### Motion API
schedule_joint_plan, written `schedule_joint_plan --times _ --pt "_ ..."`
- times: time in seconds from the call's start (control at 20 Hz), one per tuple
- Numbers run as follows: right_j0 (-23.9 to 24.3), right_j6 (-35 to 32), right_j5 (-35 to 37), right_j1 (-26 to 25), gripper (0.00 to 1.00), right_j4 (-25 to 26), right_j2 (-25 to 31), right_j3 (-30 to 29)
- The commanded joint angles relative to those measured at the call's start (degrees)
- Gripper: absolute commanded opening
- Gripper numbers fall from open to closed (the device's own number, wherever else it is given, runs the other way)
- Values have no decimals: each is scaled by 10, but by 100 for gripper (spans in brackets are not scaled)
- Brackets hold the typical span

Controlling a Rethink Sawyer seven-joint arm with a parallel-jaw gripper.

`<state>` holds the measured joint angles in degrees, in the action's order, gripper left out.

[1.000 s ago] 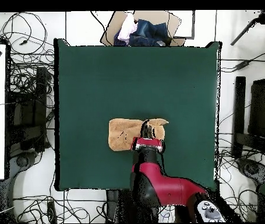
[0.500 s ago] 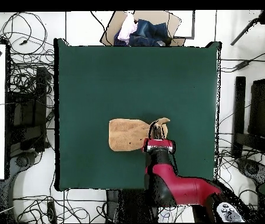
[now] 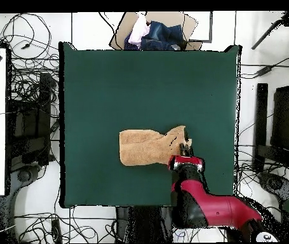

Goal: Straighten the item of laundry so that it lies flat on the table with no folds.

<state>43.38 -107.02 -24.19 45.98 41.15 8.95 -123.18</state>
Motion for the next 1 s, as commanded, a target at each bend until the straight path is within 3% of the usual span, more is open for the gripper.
schedule_joint_plan --times 0.05,0.25,0.4,1.0 --pt "45 -66 98 56 0 39 92 6" --pt "115 -54 155 94 0 51 165 -15" --pt "139 -44 165 93 0 55 186 -15" --pt "180 -18 171 43 0 85 202 13"
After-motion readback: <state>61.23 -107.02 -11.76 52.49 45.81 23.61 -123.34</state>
